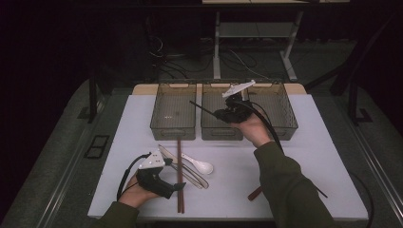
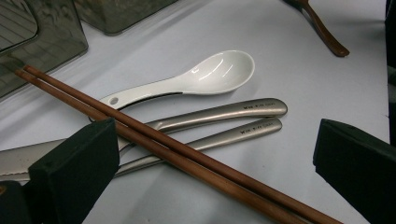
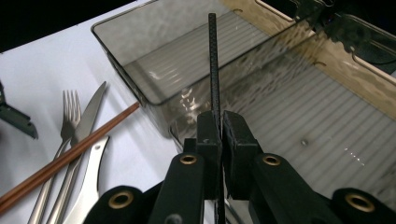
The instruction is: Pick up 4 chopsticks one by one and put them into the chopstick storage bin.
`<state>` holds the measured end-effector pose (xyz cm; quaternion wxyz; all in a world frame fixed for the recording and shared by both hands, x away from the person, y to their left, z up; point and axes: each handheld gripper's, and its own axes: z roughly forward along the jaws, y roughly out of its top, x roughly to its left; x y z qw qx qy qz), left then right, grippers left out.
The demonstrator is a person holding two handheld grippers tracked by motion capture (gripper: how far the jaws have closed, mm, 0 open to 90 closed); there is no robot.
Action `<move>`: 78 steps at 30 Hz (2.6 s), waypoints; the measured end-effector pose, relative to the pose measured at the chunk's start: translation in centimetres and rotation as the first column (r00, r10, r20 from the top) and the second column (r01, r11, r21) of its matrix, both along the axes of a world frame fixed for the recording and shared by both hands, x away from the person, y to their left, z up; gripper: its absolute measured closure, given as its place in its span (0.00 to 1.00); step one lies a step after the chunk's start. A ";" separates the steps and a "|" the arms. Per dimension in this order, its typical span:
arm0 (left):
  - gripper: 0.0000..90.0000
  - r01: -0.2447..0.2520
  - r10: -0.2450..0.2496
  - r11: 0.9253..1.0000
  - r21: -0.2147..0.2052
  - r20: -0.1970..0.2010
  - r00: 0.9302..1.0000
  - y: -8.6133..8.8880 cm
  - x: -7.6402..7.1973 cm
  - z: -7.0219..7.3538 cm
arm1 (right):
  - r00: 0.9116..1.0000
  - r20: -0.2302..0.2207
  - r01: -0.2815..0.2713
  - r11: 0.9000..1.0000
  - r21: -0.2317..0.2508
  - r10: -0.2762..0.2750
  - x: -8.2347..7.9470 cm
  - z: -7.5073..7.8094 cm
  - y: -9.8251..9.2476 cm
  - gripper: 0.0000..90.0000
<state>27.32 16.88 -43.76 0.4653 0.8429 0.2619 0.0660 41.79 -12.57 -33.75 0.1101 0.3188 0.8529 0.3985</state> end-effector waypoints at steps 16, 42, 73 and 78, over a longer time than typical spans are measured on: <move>0.00 0.014 -0.014 1.000 0.006 -0.002 1.000 -0.1 0.1 -0.1 | 0.999 -0.028 0.019 0.999 -0.046 -0.020 3.1 -0.3 5.0 0.95; 0.00 0.029 -0.029 1.000 0.005 0.000 1.000 -0.3 0.0 -0.2 | 0.997 -0.056 0.047 0.996 -0.081 -0.052 7.4 -1.6 11.5 0.95; 0.00 0.043 -0.043 0.999 0.001 0.003 0.999 -0.4 0.0 -0.2 | 0.996 -0.073 0.053 0.995 -0.083 -0.059 9.0 -2.1 14.0 0.62; 0.00 0.039 -0.039 0.999 -0.003 -0.002 0.999 -0.5 -0.1 -0.3 | 0.997 -0.056 0.048 0.998 -0.042 -0.050 8.3 -1.3 12.8 0.50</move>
